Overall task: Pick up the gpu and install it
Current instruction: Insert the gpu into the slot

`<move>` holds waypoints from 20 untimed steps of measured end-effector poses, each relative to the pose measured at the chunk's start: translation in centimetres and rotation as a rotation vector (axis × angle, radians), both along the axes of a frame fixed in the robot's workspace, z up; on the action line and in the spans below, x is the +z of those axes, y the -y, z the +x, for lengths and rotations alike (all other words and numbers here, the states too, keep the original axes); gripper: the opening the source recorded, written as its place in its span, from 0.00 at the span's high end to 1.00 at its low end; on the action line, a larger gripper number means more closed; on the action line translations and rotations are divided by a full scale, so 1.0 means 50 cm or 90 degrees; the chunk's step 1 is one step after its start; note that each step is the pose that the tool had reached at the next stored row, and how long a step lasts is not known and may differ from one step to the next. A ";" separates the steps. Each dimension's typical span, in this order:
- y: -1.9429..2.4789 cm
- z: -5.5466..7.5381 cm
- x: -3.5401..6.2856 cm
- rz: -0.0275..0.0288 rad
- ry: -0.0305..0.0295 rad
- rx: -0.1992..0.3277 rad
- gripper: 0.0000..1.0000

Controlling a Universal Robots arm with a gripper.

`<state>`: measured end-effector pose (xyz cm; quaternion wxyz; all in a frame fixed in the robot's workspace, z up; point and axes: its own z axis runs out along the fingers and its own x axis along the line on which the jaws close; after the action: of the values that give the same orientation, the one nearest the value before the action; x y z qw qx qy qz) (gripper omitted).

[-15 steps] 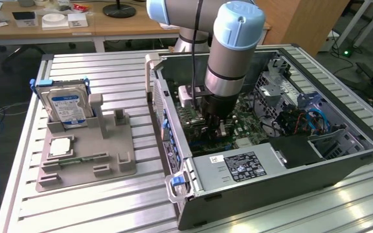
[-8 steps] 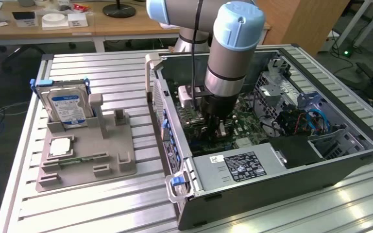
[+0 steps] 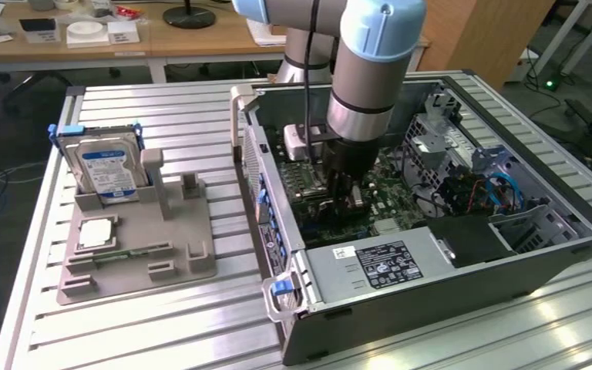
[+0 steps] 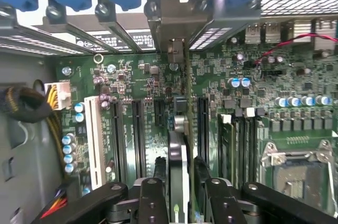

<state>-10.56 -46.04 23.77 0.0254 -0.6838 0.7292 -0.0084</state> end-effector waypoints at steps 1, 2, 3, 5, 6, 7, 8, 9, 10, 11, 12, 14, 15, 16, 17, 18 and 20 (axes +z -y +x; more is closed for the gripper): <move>-0.0001 0.000 0.006 0.0000 0.0016 0.000 0.65; -0.0002 0.000 0.012 0.0000 0.0031 0.000 0.65; -0.0003 0.000 0.018 0.0001 0.0046 0.000 0.65; -0.0006 0.000 0.029 -0.0001 0.0069 0.000 0.65; -0.0007 0.000 0.034 0.0000 0.0078 0.000 0.65; -0.0007 0.000 0.039 0.0000 0.0089 0.000 0.65; -0.0007 0.000 0.043 0.0000 0.0099 0.000 0.65; -0.0007 0.000 0.047 0.0000 0.0112 0.000 0.65; -0.0009 0.000 0.052 0.0000 0.0133 0.000 0.65; -0.0010 -0.001 0.055 0.0000 0.0152 0.000 0.65; -0.0010 -0.001 0.058 0.0001 0.0168 0.000 0.65; -0.0009 0.000 0.061 0.0001 0.0184 0.000 0.65; -0.0009 0.000 0.061 0.0001 0.0185 0.000 0.67; -0.0009 -0.001 0.061 0.0001 0.0185 0.000 0.73; -0.0010 -0.001 0.061 0.0001 0.0185 0.000 0.80; -0.0010 -0.001 0.061 0.0000 0.0185 0.000 0.80; -0.0010 -0.001 0.061 0.0000 0.0185 0.000 0.85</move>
<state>-10.59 -45.99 26.81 0.0360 -0.6836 0.7287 -0.0184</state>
